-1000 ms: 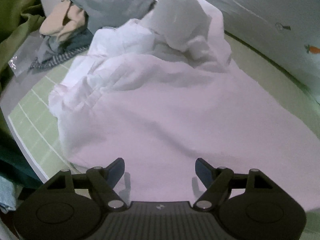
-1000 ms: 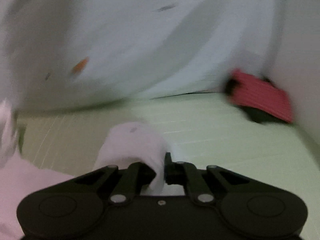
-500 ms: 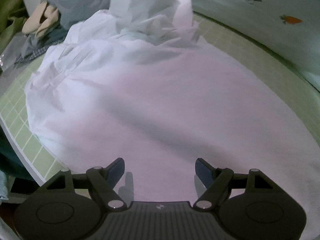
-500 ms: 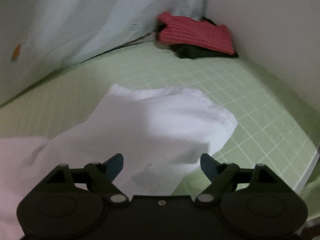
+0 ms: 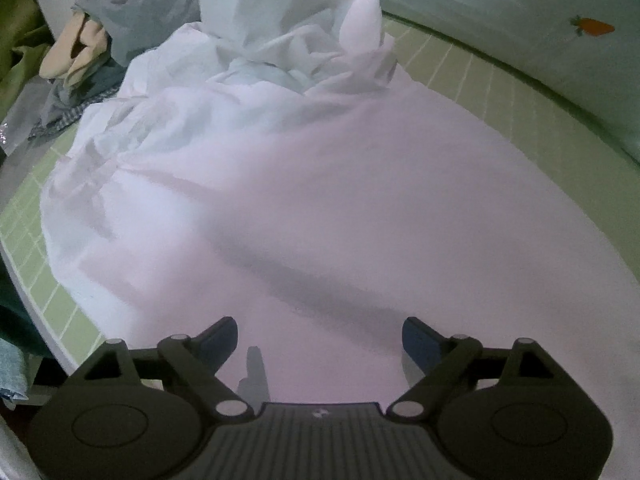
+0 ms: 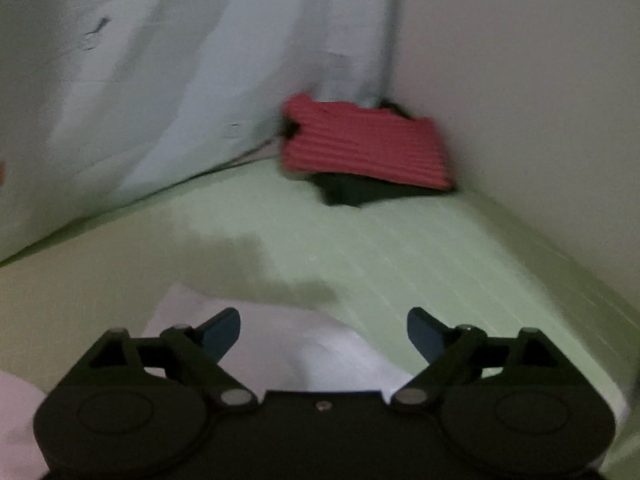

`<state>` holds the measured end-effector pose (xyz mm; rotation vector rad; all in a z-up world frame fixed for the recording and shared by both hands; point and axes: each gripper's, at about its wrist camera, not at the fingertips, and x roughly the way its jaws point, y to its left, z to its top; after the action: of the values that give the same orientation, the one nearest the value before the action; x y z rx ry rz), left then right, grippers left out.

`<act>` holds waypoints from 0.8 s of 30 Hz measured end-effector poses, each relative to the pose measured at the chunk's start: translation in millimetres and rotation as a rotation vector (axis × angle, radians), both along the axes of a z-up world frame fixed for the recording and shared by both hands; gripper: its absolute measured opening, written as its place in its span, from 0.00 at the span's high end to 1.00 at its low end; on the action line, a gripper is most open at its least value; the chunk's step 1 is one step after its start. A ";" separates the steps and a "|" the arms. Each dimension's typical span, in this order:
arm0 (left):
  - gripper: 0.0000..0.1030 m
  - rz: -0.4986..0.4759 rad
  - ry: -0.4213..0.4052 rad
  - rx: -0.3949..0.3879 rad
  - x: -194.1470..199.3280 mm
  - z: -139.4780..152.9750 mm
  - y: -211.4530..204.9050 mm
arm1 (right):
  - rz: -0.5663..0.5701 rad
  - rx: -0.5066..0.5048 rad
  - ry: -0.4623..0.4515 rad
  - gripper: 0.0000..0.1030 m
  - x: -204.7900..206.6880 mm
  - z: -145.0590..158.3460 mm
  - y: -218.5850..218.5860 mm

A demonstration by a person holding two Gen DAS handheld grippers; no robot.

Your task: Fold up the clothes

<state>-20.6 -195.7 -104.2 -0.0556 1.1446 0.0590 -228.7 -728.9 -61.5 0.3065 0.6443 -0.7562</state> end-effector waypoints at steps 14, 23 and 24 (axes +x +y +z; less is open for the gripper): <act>0.07 0.035 0.084 0.035 54.3 -28.0 -29.6 | 0.398 0.200 0.129 0.16 152.2 -55.0 -28.6; 0.00 0.078 0.084 0.025 54.0 -32.2 -28.8 | 0.532 0.137 0.218 0.87 166.9 -60.2 -25.5; 0.00 0.077 0.084 0.025 54.4 -32.2 -29.5 | 0.523 0.105 0.197 0.89 165.2 -51.9 -30.3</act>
<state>33.8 -225.2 -136.4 -0.0755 1.2257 0.1448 -63.4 -759.2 -113.4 0.1474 0.9065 -0.2520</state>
